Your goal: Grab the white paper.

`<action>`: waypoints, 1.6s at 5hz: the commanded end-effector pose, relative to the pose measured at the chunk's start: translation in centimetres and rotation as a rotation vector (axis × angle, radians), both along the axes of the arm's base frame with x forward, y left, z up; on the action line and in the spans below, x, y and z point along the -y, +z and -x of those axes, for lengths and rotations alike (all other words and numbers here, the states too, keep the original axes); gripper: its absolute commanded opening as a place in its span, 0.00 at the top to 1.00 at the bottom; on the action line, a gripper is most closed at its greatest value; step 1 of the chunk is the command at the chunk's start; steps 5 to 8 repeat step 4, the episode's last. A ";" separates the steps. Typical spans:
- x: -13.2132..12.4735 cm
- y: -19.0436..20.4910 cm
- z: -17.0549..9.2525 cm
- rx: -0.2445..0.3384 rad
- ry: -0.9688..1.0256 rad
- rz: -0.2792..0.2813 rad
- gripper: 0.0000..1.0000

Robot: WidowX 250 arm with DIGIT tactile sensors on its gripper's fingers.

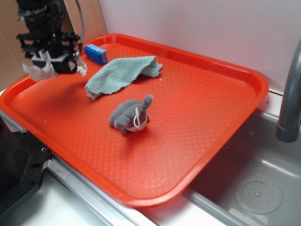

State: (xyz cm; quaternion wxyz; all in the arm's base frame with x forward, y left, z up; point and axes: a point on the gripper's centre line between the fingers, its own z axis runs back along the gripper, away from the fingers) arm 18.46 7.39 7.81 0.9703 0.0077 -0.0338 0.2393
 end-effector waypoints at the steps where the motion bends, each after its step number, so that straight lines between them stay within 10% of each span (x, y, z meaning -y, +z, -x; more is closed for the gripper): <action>1: 4.5 7.1 -1.3 0.068 -0.215 0.041 1.00; 8: 7.9 12.6 -0.7 0.150 -0.307 0.097 1.00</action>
